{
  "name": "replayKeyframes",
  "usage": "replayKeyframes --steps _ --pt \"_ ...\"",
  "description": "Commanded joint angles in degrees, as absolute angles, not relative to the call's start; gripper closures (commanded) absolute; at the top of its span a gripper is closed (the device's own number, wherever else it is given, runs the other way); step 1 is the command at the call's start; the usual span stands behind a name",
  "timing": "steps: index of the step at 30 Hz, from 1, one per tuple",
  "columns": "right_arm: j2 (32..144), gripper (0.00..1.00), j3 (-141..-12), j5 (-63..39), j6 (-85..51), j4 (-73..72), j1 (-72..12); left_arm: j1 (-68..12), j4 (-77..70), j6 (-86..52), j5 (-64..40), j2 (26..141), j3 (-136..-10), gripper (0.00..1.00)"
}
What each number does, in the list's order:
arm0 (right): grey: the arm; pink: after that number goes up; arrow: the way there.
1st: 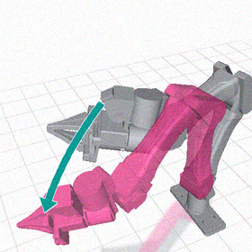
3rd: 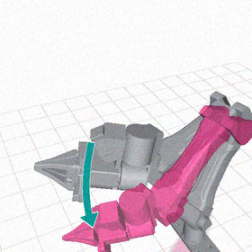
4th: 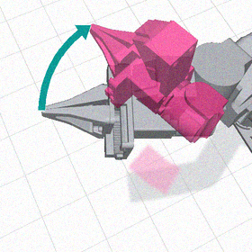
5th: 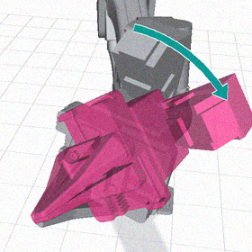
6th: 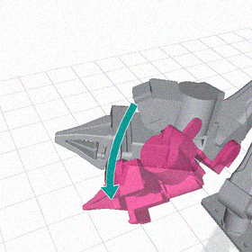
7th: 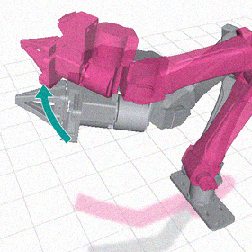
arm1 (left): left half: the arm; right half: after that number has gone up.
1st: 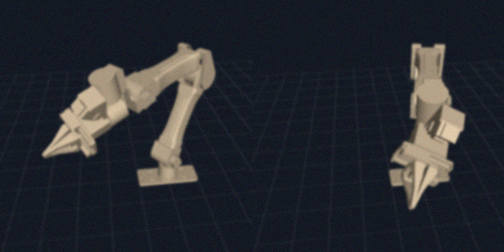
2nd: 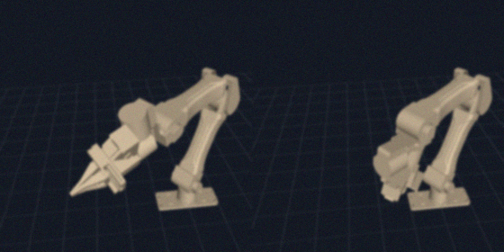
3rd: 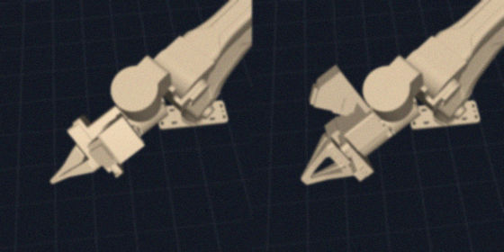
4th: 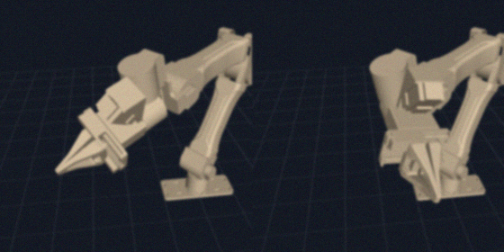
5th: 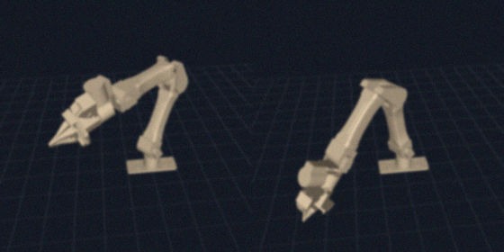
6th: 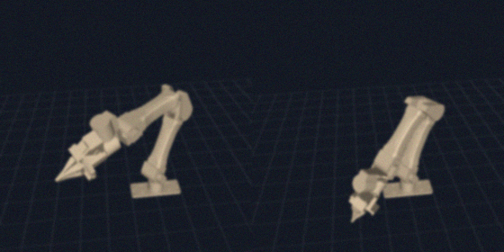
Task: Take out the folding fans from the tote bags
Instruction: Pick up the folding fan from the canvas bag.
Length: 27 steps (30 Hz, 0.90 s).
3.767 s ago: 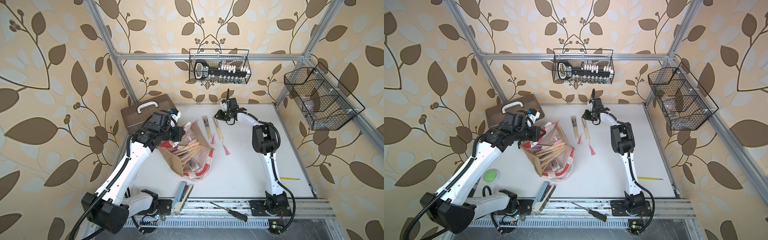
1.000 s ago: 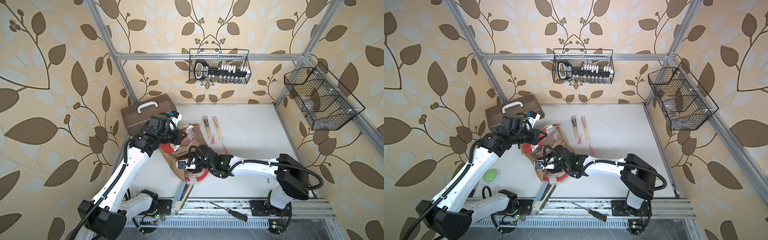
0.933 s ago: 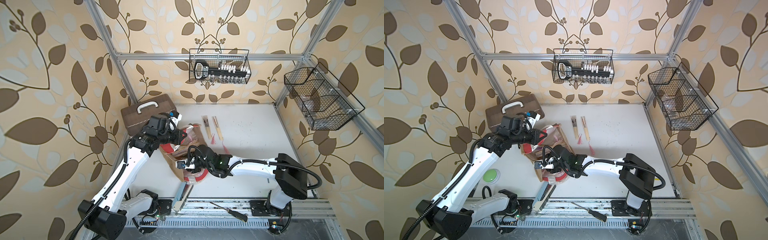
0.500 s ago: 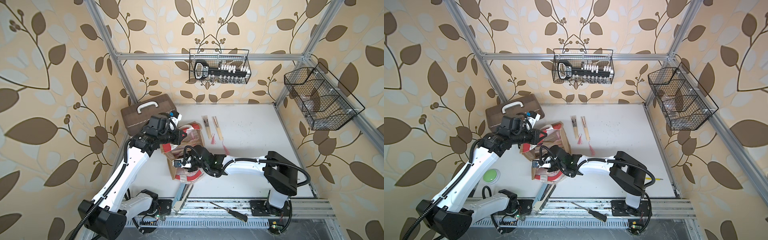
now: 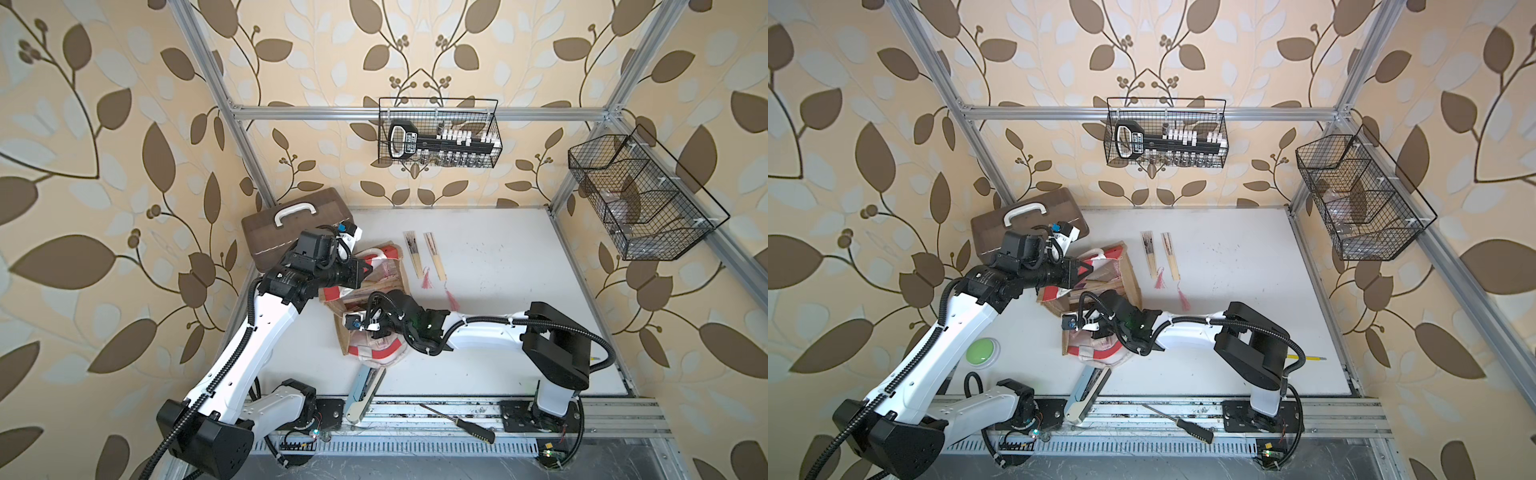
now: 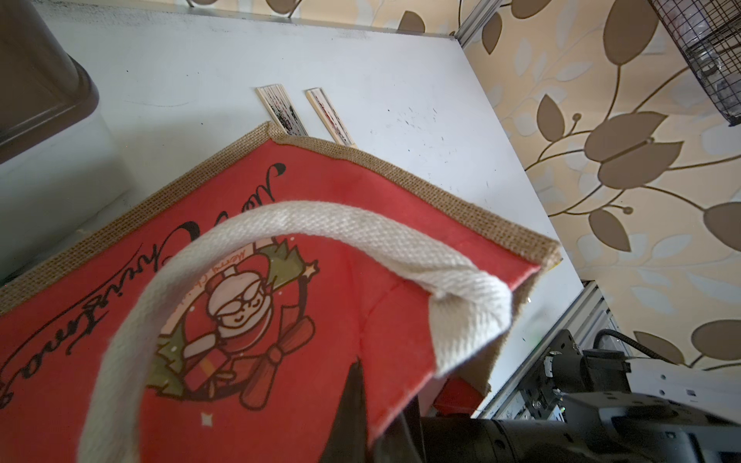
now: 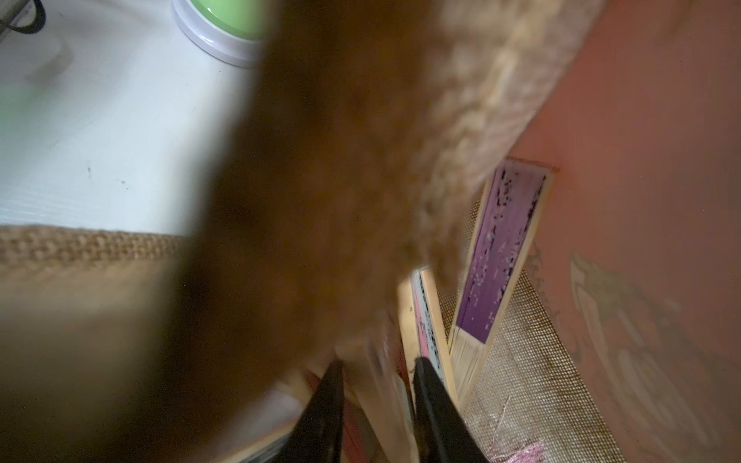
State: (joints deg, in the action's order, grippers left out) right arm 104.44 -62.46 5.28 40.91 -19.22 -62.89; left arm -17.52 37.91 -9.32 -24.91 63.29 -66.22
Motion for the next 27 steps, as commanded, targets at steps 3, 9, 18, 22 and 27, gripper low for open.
replayKeyframes --steps 3,9,18,22,27 --pt "106.39 0.68 -62.02 3.11 44.40 -18.70 -63.19 -17.23 36.10 -8.78 -24.93 63.02 -67.41 1.00" --pt "106.70 0.67 -62.40 3.98 44.51 -17.93 -62.85 -17.23 36.30 -8.79 -24.35 63.19 -67.50 1.00" --pt "107.27 0.71 -62.59 2.72 44.02 -18.13 -60.82 -17.23 36.63 -8.79 -23.83 63.37 -67.68 1.00" --pt "107.57 0.72 -62.58 0.44 45.73 -16.79 -60.82 -17.23 36.66 -8.81 -23.82 63.44 -67.66 1.00" --pt "106.29 0.73 -61.21 -0.22 45.87 -18.19 -60.84 -17.23 36.74 -8.82 -23.83 63.63 -67.76 1.00"
